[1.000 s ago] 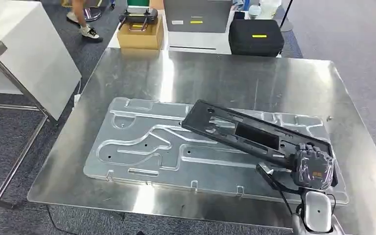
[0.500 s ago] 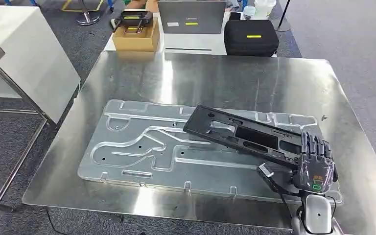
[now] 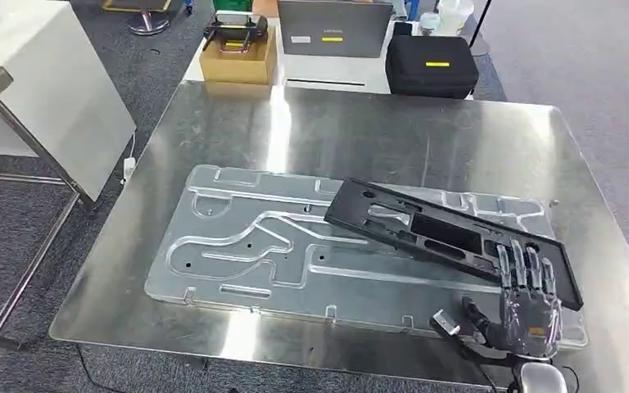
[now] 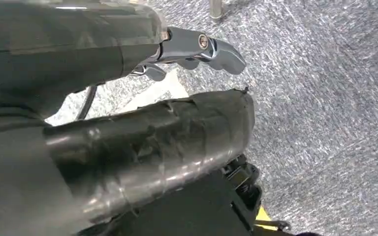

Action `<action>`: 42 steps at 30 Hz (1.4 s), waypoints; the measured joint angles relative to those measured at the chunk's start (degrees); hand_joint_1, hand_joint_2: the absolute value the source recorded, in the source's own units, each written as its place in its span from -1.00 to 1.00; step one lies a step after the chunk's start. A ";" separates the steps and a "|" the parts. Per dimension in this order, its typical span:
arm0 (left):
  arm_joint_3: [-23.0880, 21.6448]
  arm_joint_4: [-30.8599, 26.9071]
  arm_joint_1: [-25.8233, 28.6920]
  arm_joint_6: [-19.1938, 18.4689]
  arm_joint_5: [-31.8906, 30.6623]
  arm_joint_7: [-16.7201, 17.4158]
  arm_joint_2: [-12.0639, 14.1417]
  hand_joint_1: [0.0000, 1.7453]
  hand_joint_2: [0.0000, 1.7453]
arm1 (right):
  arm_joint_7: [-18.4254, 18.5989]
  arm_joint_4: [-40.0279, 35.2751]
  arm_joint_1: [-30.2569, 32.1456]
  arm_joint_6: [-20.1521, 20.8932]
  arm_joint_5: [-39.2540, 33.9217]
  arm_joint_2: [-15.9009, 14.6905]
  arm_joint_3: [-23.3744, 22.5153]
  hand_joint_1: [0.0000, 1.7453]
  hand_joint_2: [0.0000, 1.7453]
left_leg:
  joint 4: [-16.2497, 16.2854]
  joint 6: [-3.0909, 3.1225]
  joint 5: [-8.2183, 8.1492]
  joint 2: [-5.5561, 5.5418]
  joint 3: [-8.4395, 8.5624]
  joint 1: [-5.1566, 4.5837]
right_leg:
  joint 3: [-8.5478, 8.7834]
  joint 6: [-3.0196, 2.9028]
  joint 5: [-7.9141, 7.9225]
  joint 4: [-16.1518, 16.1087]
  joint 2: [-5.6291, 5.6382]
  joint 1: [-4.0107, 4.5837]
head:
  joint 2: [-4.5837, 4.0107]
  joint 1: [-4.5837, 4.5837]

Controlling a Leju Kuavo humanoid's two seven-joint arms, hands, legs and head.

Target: Take the parts from the cabinet and place them on the table.

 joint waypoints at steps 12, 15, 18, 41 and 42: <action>1.03 0.00 0.79 3.83 1.20 -0.13 0.20 -1.00 -1.00 | -25.57 -17.90 7.71 -0.19 -28.94 7.90 -4.41 -1.00 -1.00 | 17.66 -3.05 -9.13 0.15 -7.93 0.08 | 3.07 -2.65 1.08 -6.78 -0.09 0.18 | 0.00 -0.16; 1.07 0.00 1.00 4.59 1.27 0.20 0.20 -1.00 -1.00 | -29.57 -21.28 8.28 -0.19 -34.38 10.99 -4.83 -1.00 -1.00 | 9.83 -2.56 -3.21 0.15 -4.48 0.07 | 3.47 -2.64 0.97 -6.78 0.05 0.22 | 0.00 -0.13; 1.27 0.00 0.83 5.57 1.53 0.44 0.20 -1.00 -1.00 | -33.01 -24.41 8.51 -0.19 -42.21 13.70 -4.94 -1.00 -1.00 | 0.09 -1.64 -0.56 0.17 0.05 -0.42 | 3.57 -2.07 0.71 -6.60 0.09 0.51 | 0.00 -0.11; 2.21 0.00 1.01 7.26 1.77 1.05 0.00 -1.00 -1.00 | -37.01 -30.92 11.66 -0.14 -54.88 17.27 -3.56 -1.00 -1.00 | 11.51 -3.22 -7.81 0.17 -4.67 0.28 | 3.44 -2.54 1.45 -7.30 -0.20 -0.20 | 0.00 -0.24; 2.25 0.00 1.05 7.26 1.75 1.05 0.00 -1.00 -1.00 | -37.01 -30.92 11.72 -0.14 -54.94 17.31 -3.39 -1.00 -1.00 | 15.70 -3.35 -9.44 0.18 -6.35 0.30 | 3.19 -2.64 1.54 -7.24 -0.29 -0.15 | 0.00 -0.22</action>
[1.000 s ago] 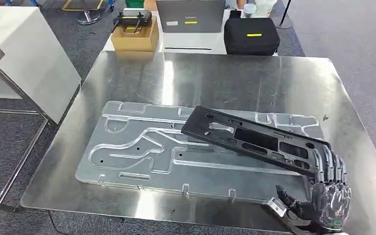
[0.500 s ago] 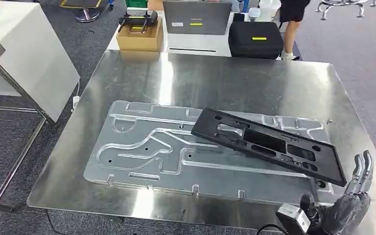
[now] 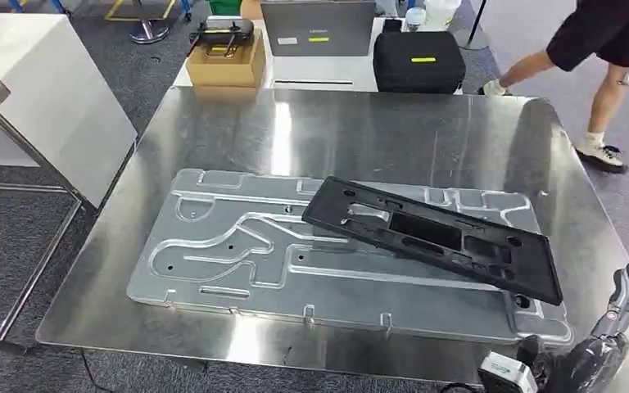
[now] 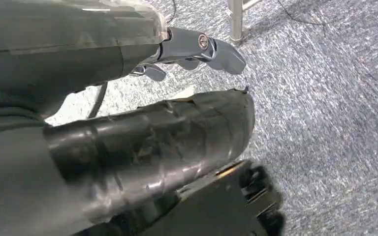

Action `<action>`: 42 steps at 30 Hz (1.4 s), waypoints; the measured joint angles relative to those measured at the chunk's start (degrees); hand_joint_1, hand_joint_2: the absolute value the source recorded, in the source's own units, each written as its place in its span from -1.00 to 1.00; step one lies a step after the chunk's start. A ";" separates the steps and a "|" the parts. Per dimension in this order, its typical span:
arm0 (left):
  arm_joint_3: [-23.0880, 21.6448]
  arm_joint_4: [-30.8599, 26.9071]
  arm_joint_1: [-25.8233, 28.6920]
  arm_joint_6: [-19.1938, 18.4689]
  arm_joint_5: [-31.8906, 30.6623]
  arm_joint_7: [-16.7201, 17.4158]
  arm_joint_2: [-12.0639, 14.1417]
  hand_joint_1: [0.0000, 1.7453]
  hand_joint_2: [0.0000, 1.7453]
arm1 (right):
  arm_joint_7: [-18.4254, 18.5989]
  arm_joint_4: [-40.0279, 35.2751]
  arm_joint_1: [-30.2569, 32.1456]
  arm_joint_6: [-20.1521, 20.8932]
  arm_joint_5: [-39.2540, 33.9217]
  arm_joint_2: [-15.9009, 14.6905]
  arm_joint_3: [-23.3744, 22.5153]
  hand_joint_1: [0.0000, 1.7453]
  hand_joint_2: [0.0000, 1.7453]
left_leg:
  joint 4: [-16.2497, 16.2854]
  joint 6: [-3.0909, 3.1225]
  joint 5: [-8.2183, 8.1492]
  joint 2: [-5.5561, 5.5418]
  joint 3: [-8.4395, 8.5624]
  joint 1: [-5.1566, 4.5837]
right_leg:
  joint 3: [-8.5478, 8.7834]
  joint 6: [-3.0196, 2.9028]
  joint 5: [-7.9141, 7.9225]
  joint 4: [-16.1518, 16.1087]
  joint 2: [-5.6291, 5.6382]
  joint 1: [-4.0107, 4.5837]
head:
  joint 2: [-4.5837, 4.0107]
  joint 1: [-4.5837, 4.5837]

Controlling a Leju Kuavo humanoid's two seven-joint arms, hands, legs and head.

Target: Take the parts from the cabinet and place them on the table.

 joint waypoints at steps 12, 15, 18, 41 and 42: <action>0.13 0.00 -0.02 0.00 0.04 0.13 -0.02 -1.00 -1.00 | -0.42 0.00 0.37 0.00 -0.83 0.44 0.66 -1.00 -1.00 | -17.28 2.98 9.10 0.23 8.53 -0.09 | -1.37 2.46 -1.02 1.95 0.19 0.08 | 0.00 0.09; 0.15 0.00 -0.02 0.00 0.09 0.15 -0.04 -1.00 -1.00 | -0.55 0.00 0.64 0.00 -1.33 0.52 0.72 -1.00 -1.00 | -17.05 3.43 9.63 0.43 7.47 -0.30 | -6.43 2.91 -8.29 14.58 0.20 0.06 | 0.00 0.09; 0.15 0.00 0.05 0.00 0.13 0.31 -0.04 -1.00 -1.00 | -0.74 0.02 0.96 0.00 -1.92 0.55 0.72 -1.00 -1.00 | -16.46 3.31 9.81 0.46 6.71 -0.34 | -4.73 2.88 -6.26 13.83 0.20 0.07 | 0.00 0.09; 0.24 0.00 0.17 -0.04 0.39 0.39 0.02 -1.00 -1.00 | -0.79 0.61 1.90 0.02 -4.52 1.79 0.66 -1.00 -1.00 | -16.90 2.06 7.43 0.23 9.81 -0.70 | -0.89 2.10 2.16 -0.18 -0.16 0.28 | 0.00 -0.07; 0.26 0.00 0.16 -0.04 0.44 0.42 -0.02 -1.00 -1.00 | -0.83 0.63 2.05 0.02 -4.59 1.81 0.50 -1.00 -1.00 | -17.60 2.66 8.32 0.49 9.77 -0.23 | -1.14 2.38 1.53 0.46 0.00 0.05 | 0.00 -0.07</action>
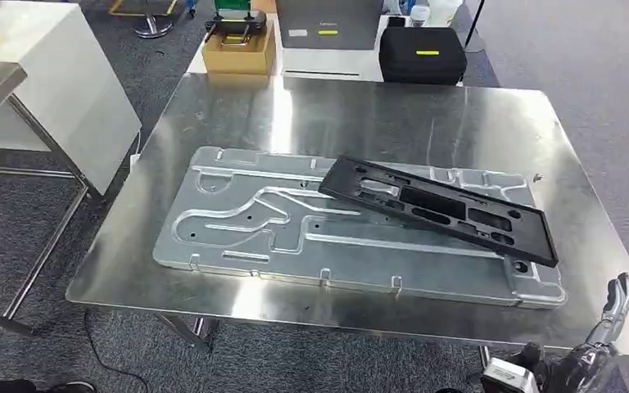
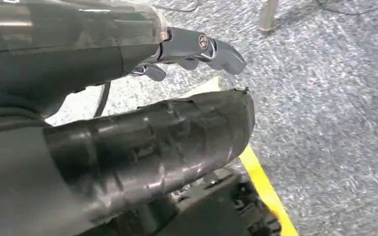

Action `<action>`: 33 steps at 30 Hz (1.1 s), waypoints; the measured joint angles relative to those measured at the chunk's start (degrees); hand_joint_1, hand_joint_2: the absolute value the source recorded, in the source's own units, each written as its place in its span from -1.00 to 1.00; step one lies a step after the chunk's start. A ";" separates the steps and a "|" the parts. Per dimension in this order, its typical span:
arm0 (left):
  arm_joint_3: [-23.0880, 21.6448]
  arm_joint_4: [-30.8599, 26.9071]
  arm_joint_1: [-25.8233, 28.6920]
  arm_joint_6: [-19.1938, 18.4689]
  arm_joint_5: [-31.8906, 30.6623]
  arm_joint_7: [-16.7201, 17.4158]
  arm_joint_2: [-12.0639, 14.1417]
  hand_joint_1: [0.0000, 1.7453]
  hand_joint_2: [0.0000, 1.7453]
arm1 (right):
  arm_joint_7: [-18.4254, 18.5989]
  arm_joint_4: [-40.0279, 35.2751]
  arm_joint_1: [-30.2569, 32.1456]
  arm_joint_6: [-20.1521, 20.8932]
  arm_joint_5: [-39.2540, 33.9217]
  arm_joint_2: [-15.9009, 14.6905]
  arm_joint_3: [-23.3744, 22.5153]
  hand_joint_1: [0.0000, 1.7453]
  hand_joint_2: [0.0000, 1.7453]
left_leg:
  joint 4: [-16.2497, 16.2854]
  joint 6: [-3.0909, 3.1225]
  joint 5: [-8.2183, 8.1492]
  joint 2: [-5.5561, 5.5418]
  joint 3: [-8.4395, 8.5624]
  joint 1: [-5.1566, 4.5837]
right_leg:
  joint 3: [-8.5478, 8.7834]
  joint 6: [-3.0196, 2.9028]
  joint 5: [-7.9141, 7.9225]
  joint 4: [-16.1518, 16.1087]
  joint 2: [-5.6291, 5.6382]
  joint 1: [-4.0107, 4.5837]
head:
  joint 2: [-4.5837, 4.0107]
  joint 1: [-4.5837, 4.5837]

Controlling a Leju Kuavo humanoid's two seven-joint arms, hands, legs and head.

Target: Take the parts from the cabinet and place them on the table.

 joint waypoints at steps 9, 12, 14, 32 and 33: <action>0.04 0.00 -0.05 0.31 0.00 0.09 -0.07 -1.00 -1.00 | -0.22 0.50 0.60 0.00 -0.48 0.15 -0.50 -1.00 -1.00 | 1.76 0.67 1.60 0.25 -3.53 -0.41 | 3.49 -0.10 -3.75 2.19 0.16 0.16 | 0.00 0.07; 0.07 0.00 -0.14 0.44 0.04 0.17 -0.07 -1.00 -1.00 | -0.31 0.55 0.62 0.00 -0.48 0.31 -0.50 -1.00 -1.00 | 2.25 -0.39 1.95 0.20 -4.08 -0.65 | 4.14 -0.87 -3.86 -0.38 0.22 0.78 | 0.00 0.02; 0.11 0.00 -0.12 0.44 0.00 0.22 -0.07 -1.00 -1.00 | -0.31 0.59 0.62 0.00 -0.48 0.35 -0.54 -1.00 -1.00 | 1.99 -1.00 2.43 0.22 -4.15 -0.50 | 3.88 -1.51 -3.43 -0.34 0.25 0.96 | 0.00 0.02; 0.22 0.00 -0.24 0.63 -0.15 0.11 -0.02 -1.00 -1.00 | -0.35 0.96 0.62 -0.02 -0.59 0.81 -0.59 -1.00 -1.00 | -0.74 0.77 0.09 0.32 0.59 -0.31 | -2.45 -0.19 -1.65 2.15 0.10 0.25 | 0.00 0.09; 0.22 0.00 -0.30 0.63 -0.17 0.11 -0.02 -1.00 -1.00 | -0.35 0.96 0.60 -0.02 -0.57 0.81 -0.59 -1.00 -1.00 | -0.64 1.12 0.43 0.42 -0.06 -0.34 | -3.74 0.01 -5.12 6.08 0.12 0.15 | 0.00 0.07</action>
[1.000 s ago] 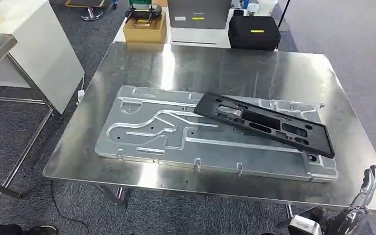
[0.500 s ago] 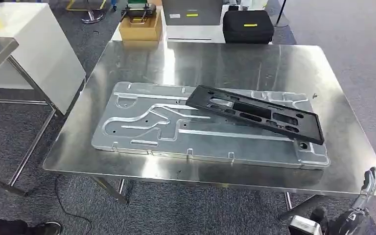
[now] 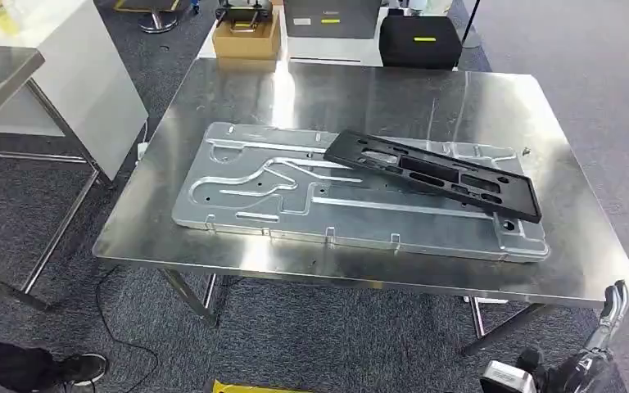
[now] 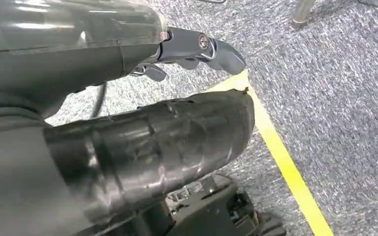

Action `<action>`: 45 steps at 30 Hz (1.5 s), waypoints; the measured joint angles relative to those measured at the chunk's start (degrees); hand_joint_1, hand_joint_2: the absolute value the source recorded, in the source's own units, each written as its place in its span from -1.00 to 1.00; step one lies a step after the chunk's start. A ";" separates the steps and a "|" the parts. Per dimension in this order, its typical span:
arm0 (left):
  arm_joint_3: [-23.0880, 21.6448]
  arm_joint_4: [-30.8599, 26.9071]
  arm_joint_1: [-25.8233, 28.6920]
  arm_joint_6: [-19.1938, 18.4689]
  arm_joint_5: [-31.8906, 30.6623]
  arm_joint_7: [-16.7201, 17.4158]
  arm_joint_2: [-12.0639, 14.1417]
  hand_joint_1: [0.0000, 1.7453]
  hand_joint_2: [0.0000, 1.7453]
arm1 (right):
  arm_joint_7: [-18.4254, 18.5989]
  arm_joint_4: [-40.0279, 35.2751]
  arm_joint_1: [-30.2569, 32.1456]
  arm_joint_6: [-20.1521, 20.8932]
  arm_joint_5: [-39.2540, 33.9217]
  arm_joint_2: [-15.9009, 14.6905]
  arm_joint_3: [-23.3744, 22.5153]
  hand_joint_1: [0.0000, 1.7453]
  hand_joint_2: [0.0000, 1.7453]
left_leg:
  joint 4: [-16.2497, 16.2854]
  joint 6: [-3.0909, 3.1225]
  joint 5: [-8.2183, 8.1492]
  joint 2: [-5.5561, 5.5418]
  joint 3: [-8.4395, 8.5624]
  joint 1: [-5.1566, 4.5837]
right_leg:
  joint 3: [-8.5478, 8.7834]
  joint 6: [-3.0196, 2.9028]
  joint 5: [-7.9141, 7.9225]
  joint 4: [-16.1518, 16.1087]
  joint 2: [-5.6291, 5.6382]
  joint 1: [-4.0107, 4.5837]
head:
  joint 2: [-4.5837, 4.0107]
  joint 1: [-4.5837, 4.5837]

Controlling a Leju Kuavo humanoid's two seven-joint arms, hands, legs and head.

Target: Take the parts from the cabinet and place them on the table.

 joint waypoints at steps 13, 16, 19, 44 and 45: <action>0.02 0.00 0.13 0.02 -0.07 -0.04 0.00 -1.00 -1.00 | 0.00 0.00 -0.18 0.02 0.00 0.11 -0.02 -1.00 -1.00 | 3.43 -2.84 2.25 -0.18 -5.39 0.09 | 8.69 -1.84 1.18 -7.34 -0.15 -0.37 | 0.00 -0.04; 0.02 0.00 0.18 0.02 -0.04 -0.04 0.00 -1.00 -1.00 | 0.00 0.00 -0.17 0.02 0.00 0.17 -0.02 -1.00 -1.00 | 12.95 -3.49 -6.35 -0.29 -8.80 0.32 | 6.96 -2.63 2.43 -7.30 -0.26 -0.15 | 0.00 -0.17; 0.02 0.00 0.18 0.02 -0.02 -0.04 0.00 -1.00 -1.00 | 0.00 0.00 -0.16 0.02 0.00 0.20 -0.02 -1.00 -1.00 | 19.65 -3.60 -7.99 -0.29 -9.57 0.44 | 4.82 -2.58 3.68 -6.82 -0.39 0.08 | 0.00 -0.17; 0.18 0.00 0.14 0.63 0.39 -0.04 -0.04 -1.00 -1.00 | 0.20 0.52 -0.82 0.02 -0.37 0.31 -0.02 -1.00 -1.00 | 4.43 -2.98 1.10 -0.20 -6.18 0.02 | 8.29 -2.19 1.45 -7.27 -0.20 0.11 | 0.00 -0.15; 0.22 0.00 0.17 0.70 0.39 -0.04 -0.04 -1.00 -1.00 | 0.20 0.52 -0.89 0.02 -0.41 0.31 -0.02 -1.00 -1.00 | 6.46 -3.21 -1.42 -0.23 -7.08 0.02 | 7.67 -2.62 1.79 -7.29 -0.18 0.10 | 0.00 -0.29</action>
